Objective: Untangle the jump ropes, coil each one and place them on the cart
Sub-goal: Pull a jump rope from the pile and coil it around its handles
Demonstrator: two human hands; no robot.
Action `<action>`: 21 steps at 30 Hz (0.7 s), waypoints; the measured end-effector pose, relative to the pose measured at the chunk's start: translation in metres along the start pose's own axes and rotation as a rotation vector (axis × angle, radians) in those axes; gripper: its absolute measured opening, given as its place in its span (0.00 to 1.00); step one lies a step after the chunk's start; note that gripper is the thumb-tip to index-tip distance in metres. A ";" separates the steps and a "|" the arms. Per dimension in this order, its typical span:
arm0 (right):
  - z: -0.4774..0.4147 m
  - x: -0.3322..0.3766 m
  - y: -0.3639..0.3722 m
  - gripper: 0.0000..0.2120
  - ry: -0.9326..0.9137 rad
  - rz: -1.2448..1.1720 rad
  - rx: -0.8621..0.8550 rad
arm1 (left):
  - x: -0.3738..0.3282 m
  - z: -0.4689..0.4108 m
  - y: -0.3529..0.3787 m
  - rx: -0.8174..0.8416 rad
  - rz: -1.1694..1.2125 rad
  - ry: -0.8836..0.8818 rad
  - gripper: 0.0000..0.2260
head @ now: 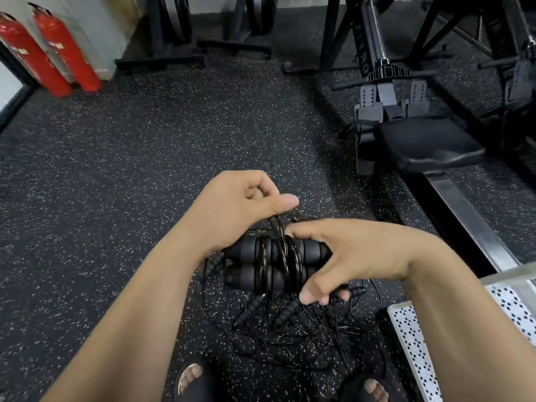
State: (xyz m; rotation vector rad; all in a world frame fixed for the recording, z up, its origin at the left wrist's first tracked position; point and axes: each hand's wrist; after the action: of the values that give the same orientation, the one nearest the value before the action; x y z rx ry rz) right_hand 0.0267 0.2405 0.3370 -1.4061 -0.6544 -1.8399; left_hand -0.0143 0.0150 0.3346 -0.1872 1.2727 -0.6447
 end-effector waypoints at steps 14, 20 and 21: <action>-0.006 0.000 -0.011 0.21 -0.512 -0.533 -0.369 | 0.013 -0.017 0.019 0.031 0.228 -0.235 0.18; -0.007 -0.010 -0.022 0.19 -0.354 -0.577 -0.695 | 0.004 -0.009 0.021 0.138 -0.154 -0.204 0.16; -0.008 -0.012 -0.022 0.20 -0.303 -0.521 -0.760 | 0.002 -0.007 0.022 0.143 -0.225 -0.187 0.15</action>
State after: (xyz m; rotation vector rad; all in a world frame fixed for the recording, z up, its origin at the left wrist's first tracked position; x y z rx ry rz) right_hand 0.0060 0.2509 0.3234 -2.1912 -0.5124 -2.4618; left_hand -0.0130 0.0334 0.3203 -0.2681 1.0296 -0.8875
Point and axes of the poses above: each hand's wrist, its own z-axis away from the middle knuckle, its own y-axis out of the palm, x = y × z, and after that the axes turned 15 degrees about -y, right-handed
